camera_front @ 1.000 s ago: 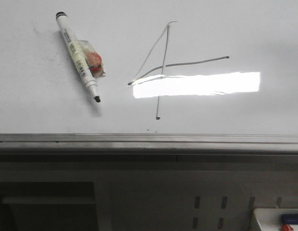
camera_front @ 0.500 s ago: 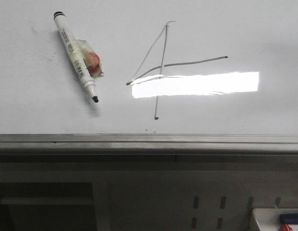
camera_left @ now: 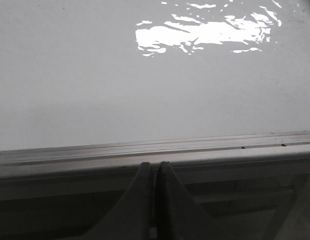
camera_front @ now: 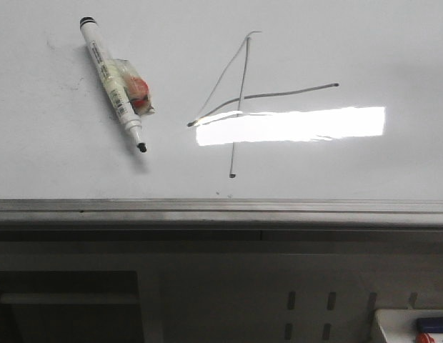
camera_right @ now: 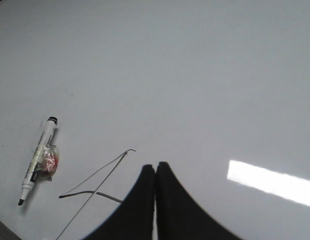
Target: Write number 4 on whiteboard
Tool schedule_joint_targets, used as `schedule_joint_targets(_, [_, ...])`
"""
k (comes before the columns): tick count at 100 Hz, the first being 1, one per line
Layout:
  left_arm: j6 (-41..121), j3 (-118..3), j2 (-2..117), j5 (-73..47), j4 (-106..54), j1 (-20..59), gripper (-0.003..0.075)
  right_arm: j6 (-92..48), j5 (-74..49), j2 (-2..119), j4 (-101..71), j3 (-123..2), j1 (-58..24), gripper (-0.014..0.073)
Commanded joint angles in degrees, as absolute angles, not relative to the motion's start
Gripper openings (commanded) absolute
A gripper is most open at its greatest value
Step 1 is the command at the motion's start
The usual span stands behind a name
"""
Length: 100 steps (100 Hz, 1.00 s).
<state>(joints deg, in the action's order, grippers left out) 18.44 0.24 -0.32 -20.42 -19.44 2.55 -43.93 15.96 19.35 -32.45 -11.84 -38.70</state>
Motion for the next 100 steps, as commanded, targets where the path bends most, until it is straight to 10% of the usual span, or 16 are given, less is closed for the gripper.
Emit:
schedule_joint_targets(1, [17.9, 2.2, -1.7, -18.4, -20.3, 2.5, -0.0020, -44.0, 19.9, 19.5, -31.9, -13.0, -38.3, -0.0045])
schedule_joint_targets(17, [17.9, 2.2, -1.7, -18.4, -20.3, 2.5, -0.0020, -40.2, 22.6, 19.4, -25.3, -9.0, -32.2, -0.0045])
schedule_joint_targets(42, [17.9, 2.2, -1.7, -18.4, -20.3, 2.5, -0.0020, 2.8, 13.4, 16.3, 5.5, -0.7, -10.1, -0.0045])
schedule_joint_targets(75, [17.9, 2.2, -1.7, -18.2, -20.4, 2.5, -0.0020, 2.8, -17.6, -1.3, 5.5, 1.9, -5.5, -0.0045])
schedule_joint_targets(100, [17.9, 2.2, -1.7, -18.4, -20.7, 2.5, -0.0020, 2.8, -18.2, -1.4, 5.5, 1.9, -5.3, -0.0045])
